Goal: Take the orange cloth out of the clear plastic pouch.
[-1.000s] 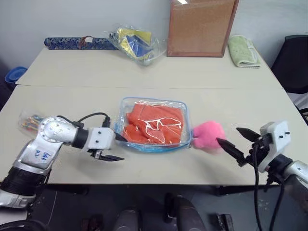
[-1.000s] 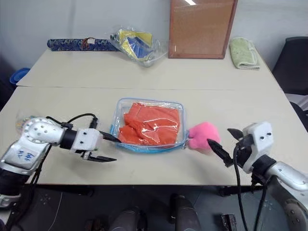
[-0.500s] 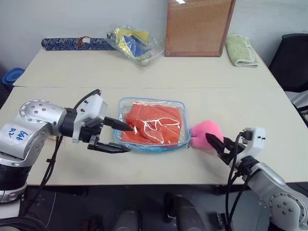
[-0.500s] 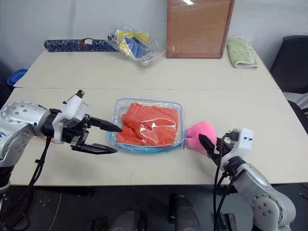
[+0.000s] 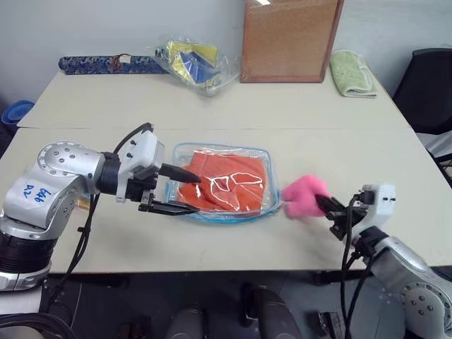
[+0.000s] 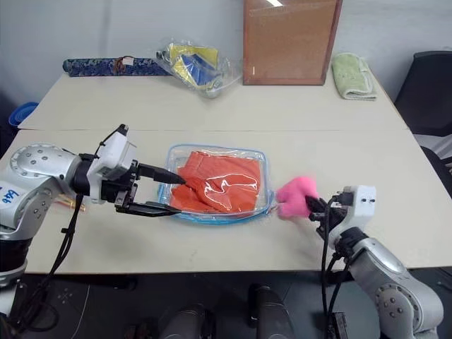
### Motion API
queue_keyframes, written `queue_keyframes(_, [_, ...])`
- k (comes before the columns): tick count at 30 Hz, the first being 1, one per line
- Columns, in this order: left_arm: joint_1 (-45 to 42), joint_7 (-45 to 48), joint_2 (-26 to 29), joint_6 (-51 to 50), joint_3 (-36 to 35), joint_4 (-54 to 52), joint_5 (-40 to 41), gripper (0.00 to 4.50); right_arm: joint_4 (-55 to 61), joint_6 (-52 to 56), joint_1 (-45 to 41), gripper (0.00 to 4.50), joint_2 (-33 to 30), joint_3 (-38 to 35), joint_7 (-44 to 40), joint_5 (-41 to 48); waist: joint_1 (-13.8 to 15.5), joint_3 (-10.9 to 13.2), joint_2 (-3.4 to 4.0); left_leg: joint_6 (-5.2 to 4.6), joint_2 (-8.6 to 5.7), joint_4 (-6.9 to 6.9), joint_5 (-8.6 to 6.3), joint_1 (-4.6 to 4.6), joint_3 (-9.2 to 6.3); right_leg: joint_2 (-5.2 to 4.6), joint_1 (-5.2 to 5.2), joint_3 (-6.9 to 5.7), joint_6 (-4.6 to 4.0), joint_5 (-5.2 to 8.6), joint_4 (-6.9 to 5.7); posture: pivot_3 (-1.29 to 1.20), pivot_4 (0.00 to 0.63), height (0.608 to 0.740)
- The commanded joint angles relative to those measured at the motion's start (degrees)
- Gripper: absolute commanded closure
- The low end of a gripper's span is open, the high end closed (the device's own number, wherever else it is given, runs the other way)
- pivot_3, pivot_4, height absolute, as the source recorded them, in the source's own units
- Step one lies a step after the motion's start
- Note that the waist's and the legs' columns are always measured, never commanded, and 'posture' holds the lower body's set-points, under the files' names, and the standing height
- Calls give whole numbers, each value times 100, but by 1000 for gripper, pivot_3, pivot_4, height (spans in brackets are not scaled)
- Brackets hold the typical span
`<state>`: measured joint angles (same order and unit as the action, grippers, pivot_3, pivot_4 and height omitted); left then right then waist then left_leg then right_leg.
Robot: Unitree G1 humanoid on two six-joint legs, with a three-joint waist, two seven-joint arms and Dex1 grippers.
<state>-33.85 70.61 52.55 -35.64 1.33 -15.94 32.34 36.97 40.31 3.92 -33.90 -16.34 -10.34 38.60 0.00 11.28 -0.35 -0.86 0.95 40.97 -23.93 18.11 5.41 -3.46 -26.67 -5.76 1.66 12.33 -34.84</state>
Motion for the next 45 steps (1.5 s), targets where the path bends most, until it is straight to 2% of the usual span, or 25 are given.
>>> queue_keyframes(1, [-136,-20,-33,127,4,-23,-87,1287,581,-1291,115,4486,-706,255,-884,-1214,5,0,0,1,0,0,-1,1,0,-1,0,3,0,2,0,0,150,740])
queue_keyframes(3, [-153,-22,-70,138,32,-14,-118,1287,616,-1984,231,4486,-1134,420,-1377,-1807,7,0,-1,3,2,-2,-1,0,-4,1,0,1,0,3,0,0,150,740])
queue_keyframes(8, [-182,36,-156,290,167,60,-252,1287,394,-3312,252,4486,-1772,679,-2482,-2597,9,-1,-3,3,-1,0,-1,0,-2,0,2,1,1,2,1,0,150,740])
queue_keyframes(13, [-223,109,-283,430,315,140,-370,1287,424,-4308,318,4486,-2099,941,-3493,-2772,18,0,-5,3,-1,1,-1,1,-4,1,3,-2,1,2,3,0,150,740])
queue_keyframes(18, [-300,220,-427,584,528,274,-490,1287,126,-4777,-53,4486,-2005,1774,-4136,-3008,15,0,-6,3,0,6,-1,-2,-5,1,7,-3,0,2,1,0,150,740])
queue_keyframes(24, [-313,314,-572,700,723,283,-630,1287,-758,-5318,-483,4486,-1696,2572,-4214,-3840,12,-3,-10,3,0,8,-1,-3,-6,-2,7,-4,-3,4,-2,0,150,740])
queue_keyframes(27, [-310,314,-608,683,753,246,-630,1287,-718,-5438,-260,3690,-1724,2577,-4222,-3912,28,-3,-11,3,1,10,-1,-3,-6,-5,7,-6,-3,4,-3,0,150,740])
queue_keyframes(31, [-296,292,-762,771,913,251,-709,1287,-507,-5446,16,2341,-1740,2489,-4217,-3855,59,-4,-12,3,1,14,-1,-4,-7,-8,10,-5,-3,4,-3,0,150,740])
queue_keyframes(37, [-690,400,-1426,817,1495,490,-880,1287,-261,-5441,279,262,-1686,2352,-4053,-4012,140,-4,-13,3,-1,22,-1,-5,-7,-3,14,-5,-3,3,-8,0,150,740])
queue_keyframes(38, [-776,504,-1524,868,1668,551,-962,1287,-203,-5417,331,43,-1670,2319,-3995,-4074,146,-4,-13,2,-5,23,-1,-5,-8,0,15,-6,-3,3,-10,0,150,740])
queue_keyframes(42, [-959,805,-1763,1002,2185,738,-1226,1287,-54,-5236,478,43,-1611,2242,-3842,-4153,140,-5,-14,1,-6,22,-1,-3,-8,2,15,-6,-2,3,-8,0,150,740])
queue_keyframes(45, [-1006,891,-1842,1562,2621,1014,-1821,1287,-12,-5239,577,43,-1569,2259,-3753,-4298,135,-5,-14,1,-4,22,-1,-5,-7,2,15,-5,-3,4,-9,0,150,740])
